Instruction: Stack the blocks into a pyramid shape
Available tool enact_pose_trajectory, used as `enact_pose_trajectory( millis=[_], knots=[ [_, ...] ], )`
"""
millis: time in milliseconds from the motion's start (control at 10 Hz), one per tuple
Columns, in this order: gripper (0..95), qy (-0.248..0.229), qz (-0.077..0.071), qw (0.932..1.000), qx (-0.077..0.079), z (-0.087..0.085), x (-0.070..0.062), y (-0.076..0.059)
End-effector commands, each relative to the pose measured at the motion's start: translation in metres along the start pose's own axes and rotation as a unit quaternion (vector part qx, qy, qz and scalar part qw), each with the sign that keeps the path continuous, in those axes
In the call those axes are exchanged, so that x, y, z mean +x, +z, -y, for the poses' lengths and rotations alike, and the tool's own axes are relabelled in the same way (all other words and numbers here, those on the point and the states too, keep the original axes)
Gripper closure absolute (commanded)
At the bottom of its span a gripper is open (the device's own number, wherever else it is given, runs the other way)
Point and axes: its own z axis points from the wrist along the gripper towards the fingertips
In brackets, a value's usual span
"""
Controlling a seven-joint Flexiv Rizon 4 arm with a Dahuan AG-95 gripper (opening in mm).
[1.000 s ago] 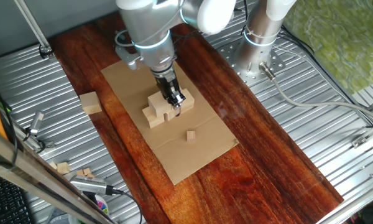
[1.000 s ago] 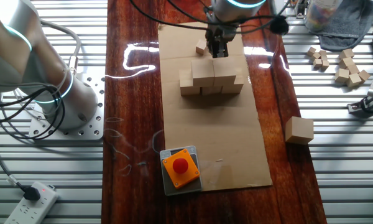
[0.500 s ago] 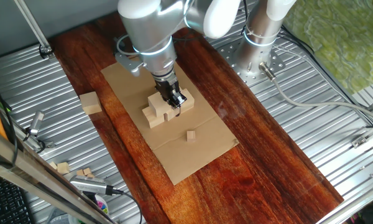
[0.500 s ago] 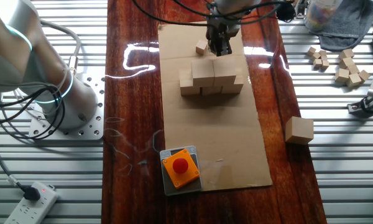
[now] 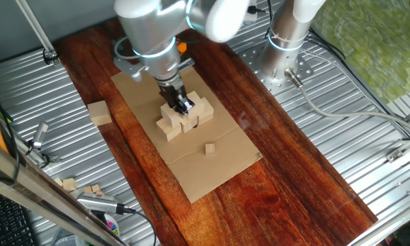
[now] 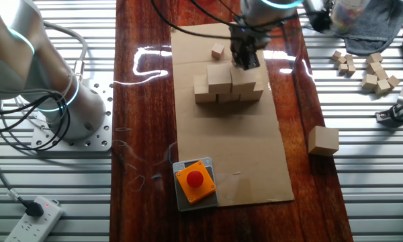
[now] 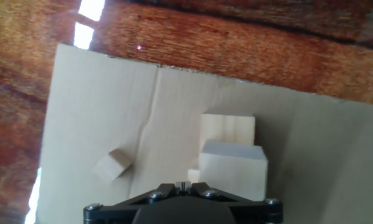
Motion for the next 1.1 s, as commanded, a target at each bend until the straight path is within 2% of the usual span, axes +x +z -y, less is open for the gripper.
enact_pose_trajectory(
  millis=[100, 900, 1100],
  knots=[
    [95.0, 0.014, 0.001, 0.9999, 0.006, -0.008, 0.004, 0.000],
    [95.0, 0.025, 0.008, 0.9995, 0.017, -0.052, 0.010, 0.005],
    [95.0, 0.026, 0.005, 0.9992, 0.030, -0.061, 0.013, 0.007]
  ],
)
